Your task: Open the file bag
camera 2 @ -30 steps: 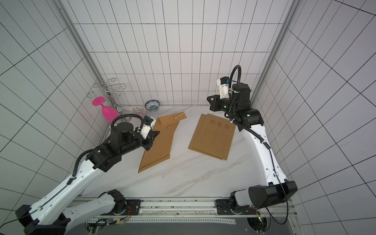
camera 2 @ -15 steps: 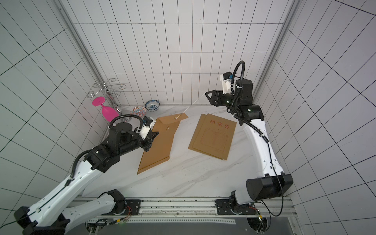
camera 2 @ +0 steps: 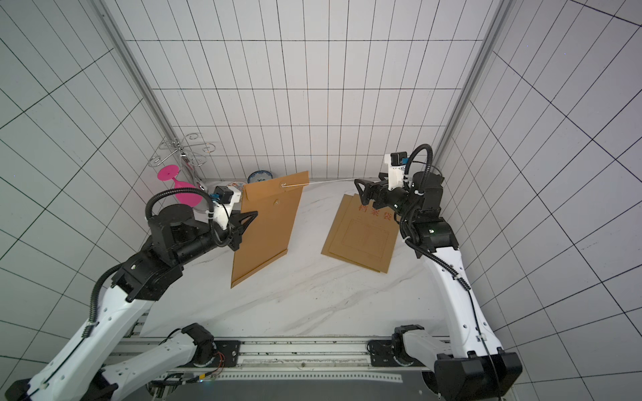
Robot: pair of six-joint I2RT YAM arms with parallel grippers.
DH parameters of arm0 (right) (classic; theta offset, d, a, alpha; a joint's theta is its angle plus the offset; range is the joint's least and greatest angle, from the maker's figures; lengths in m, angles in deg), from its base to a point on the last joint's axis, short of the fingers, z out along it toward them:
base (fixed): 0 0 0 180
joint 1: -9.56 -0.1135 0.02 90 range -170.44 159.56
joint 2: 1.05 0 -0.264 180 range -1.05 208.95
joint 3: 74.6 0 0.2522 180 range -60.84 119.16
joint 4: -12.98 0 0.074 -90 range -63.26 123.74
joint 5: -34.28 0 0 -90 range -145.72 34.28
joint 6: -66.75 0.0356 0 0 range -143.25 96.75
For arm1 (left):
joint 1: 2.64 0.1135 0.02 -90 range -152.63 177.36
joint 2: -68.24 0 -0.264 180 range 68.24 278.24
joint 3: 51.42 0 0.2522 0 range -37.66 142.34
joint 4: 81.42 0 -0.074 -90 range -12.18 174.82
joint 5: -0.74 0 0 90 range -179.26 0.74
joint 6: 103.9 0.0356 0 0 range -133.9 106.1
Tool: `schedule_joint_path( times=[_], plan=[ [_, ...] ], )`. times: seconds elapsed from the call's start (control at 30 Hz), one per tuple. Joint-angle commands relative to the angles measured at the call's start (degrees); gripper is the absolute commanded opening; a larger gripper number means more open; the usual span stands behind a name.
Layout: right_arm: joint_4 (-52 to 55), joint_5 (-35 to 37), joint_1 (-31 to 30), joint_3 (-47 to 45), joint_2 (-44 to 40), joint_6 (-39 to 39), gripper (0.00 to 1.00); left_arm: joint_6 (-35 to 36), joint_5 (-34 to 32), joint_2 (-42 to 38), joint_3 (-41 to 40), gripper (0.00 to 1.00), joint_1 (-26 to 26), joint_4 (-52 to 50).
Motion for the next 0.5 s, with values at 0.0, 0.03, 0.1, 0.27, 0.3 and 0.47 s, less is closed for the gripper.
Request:
schedule_joint_path(
  times=[0.0, 0.03, 0.1, 0.27, 0.3, 0.47],
  plan=[
    [-9.0, 2.0, 0.5, -6.0, -1.0, -4.1, 0.91, -0.8, 2.6, -1.2, 3.6, 0.0, 0.4, 1.6],
    [-10.0, 1.2, 0.5, -6.9, -0.9, -4.6, 0.93, -0.9, 3.0, -1.1, 4.5, 0.0, 0.3, 1.4],
    [-10.2, -1.0, 0.5, -7.0, -0.3, -4.9, 0.99, -1.0, 3.2, -1.3, 6.1, 0.0, 0.4, 1.0],
    [-7.6, -0.5, 0.7, -5.9, 2.4, -4.8, 0.99, -0.7, 3.4, -1.6, 9.2, 0.0, 0.4, 0.1],
    [-7.5, 1.1, 0.8, -6.0, 2.8, -4.4, 0.99, -0.7, 3.3, -1.8, 9.4, 0.0, 0.4, -0.1],
    [-10.7, -11.8, 0.8, -3.5, 4.4, -5.4, 0.99, 0.4, 6.9, -2.9, 10.1, 0.0, 0.3, 0.4]
  ],
)
